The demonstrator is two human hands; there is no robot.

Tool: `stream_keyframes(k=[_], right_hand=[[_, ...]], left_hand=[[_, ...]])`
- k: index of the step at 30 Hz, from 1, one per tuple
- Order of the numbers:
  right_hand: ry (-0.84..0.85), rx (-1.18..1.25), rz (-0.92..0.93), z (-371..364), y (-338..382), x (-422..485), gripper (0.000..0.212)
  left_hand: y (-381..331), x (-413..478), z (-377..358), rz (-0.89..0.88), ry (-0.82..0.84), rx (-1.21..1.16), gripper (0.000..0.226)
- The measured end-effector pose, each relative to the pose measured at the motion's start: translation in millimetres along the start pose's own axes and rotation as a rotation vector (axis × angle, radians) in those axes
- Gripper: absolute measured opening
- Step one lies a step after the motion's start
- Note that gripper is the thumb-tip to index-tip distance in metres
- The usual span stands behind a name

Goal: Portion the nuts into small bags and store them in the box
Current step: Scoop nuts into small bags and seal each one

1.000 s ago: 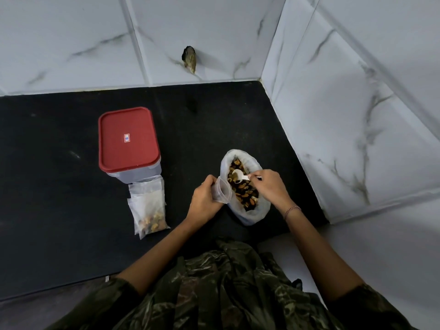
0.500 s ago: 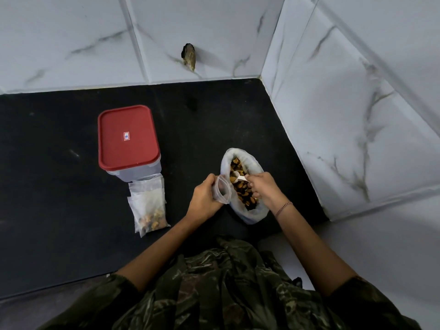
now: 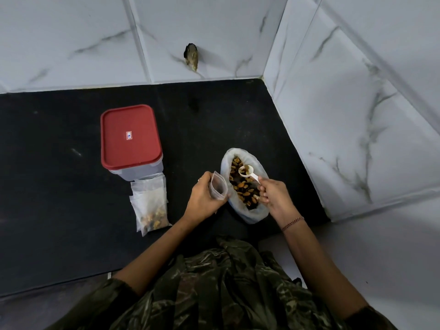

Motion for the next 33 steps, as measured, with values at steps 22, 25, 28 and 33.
stream_keyframes(k=[22,25,28,33], right_hand=[[-0.024,-0.826,0.835,-68.4,56.4,-93.5,0.022],[-0.051,-1.119,1.037,-85.4,50.4,-99.5,0.033],[-0.068,-1.32,1.118,-93.6,40.9,-96.8,0.045],[-0.087,-1.386,1.289,-93.1,36.8,-97.0,0.042]], left_hand=[[-23.1,2.7,27.4,-0.013,-0.159,-0.014,0.038],[-24.4,1.8,29.8,0.004,-0.187,-0.051,0.038],[-26.1,1.5,35.6,-0.002,-0.213,-0.075,0.037],[-29.9,0.2,43.2,-0.02,-0.242,-0.067,0.036]])
Point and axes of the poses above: each hand's wrist, its own x-axis towards the middle knuckle, its own z-axis out of the back of the hand, y = z × x, the point moved 8 cm from there along x, towards the middle knuckle, and after that the axes turned 7 degrees about y, right-handed, at the moved point
